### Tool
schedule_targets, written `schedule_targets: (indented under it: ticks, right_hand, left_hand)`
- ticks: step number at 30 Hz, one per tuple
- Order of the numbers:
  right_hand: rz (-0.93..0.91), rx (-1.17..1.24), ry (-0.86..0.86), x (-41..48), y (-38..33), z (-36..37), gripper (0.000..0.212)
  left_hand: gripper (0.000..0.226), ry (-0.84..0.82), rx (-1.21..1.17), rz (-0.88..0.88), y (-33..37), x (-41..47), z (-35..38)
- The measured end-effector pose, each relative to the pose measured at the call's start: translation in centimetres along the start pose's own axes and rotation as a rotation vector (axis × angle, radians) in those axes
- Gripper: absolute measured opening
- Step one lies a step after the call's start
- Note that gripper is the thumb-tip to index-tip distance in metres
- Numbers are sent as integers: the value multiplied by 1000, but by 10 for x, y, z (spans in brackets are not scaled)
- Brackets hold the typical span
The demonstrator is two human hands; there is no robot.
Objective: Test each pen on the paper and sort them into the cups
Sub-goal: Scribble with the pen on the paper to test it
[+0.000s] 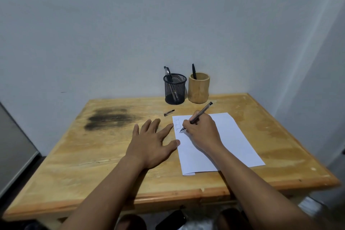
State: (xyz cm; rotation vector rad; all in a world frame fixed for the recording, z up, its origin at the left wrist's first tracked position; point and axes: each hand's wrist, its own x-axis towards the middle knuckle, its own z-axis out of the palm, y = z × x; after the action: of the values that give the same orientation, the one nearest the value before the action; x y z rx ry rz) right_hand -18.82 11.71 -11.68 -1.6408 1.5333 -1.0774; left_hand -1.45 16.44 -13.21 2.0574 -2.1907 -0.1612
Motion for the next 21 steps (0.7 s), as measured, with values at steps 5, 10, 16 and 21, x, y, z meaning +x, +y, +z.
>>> schedule_targets:
  ticks: [5, 10, 16, 21]
  right_hand:
    - [5, 8, -2, 0, 0, 0, 14]
    - [13, 15, 8, 0, 0, -1, 16]
    - [27, 7, 33, 3, 2, 2, 12]
    - [40, 4, 43, 2, 0, 2, 12]
  left_hand:
    - [69, 3, 0, 1, 0, 1, 0]
    - [68, 5, -5, 0, 0, 0, 0]
    - [68, 7, -6, 1, 0, 1, -2]
    - [68, -1, -3, -3, 0, 1, -2]
